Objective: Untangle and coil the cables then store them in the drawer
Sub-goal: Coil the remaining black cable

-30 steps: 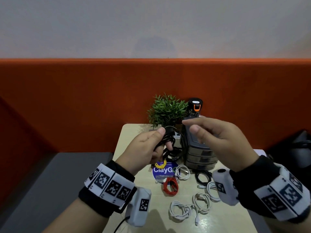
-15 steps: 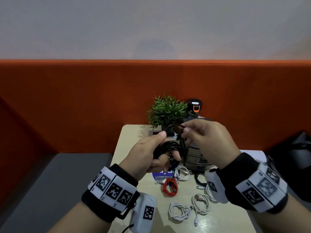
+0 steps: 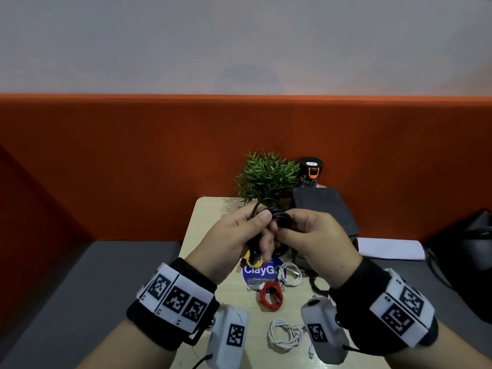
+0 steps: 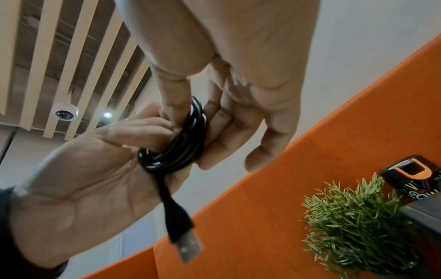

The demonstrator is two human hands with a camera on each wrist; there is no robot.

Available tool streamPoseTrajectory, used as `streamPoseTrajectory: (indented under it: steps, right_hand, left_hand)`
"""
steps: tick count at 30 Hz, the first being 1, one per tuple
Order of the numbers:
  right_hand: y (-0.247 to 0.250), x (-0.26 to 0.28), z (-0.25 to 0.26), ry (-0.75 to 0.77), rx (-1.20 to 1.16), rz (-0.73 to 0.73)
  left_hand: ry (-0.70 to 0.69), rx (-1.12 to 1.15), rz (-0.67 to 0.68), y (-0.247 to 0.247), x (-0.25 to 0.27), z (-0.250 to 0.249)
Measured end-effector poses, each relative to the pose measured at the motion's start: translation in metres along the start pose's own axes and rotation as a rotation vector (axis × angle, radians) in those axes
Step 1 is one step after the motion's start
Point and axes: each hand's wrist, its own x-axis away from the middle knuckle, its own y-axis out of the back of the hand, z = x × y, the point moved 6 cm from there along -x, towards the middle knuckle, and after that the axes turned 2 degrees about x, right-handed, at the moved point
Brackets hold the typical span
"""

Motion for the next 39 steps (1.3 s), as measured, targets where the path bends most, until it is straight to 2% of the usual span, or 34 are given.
streamPoseTrajectory:
  steps: [3,6,8,17,23,25,29,32,35,37,39]
  right_hand:
    - [0.008,-0.001,-0.001,-0.037,0.016,-0.114]
    - [0.008,-0.001,-0.002,-0.073,-0.009,-0.129]
    - [0.006,0.0,-0.003,-0.099,-0.054,-0.12]
    - [-0.007,0.001,-0.018,-0.229,-0.411,0.006]
    - [-0.009,0.001,-0.017,-0.266,-0.521,0.123]
    - [-0.011,0.002,-0.017,-0.265,-0.489,0.146]
    - [-0.001,-0.001,-0.017,-0.137,-0.202,-0.001]
    - [0.011,0.001,-0.01,0.076,0.114,-0.159]
    - [0.008,0.008,0.007,0.38,0.515,-0.198]
    - [0.007,0.008,0.012,0.482,0.721,-0.231]
    - [0.008,0.006,0.015,0.542,0.825,-0.27]
  left_hand:
    - [-0.058,-0.327,-0.124,0.008,0.0,-0.002]
    - [-0.184,-0.756,-0.199,0.007,0.002,-0.006]
    - [-0.251,-0.911,-0.246,0.008,0.001,-0.006]
    - [-0.244,-1.055,-0.205,0.015,0.0,-0.001]
    - [-0.191,-1.047,-0.143,0.009,-0.002,-0.002]
    - [-0.177,-1.003,-0.137,0.007,-0.001,-0.002]
    - [-0.146,-0.924,-0.171,0.01,-0.002,-0.004]
    - [-0.122,-0.89,-0.198,0.013,-0.004,-0.004]
    - [-0.099,-0.917,-0.167,0.011,-0.006,0.0]
    - [-0.051,-0.947,-0.141,0.01,-0.008,0.006]
    - [-0.02,-0.964,-0.138,0.01,-0.01,0.012]
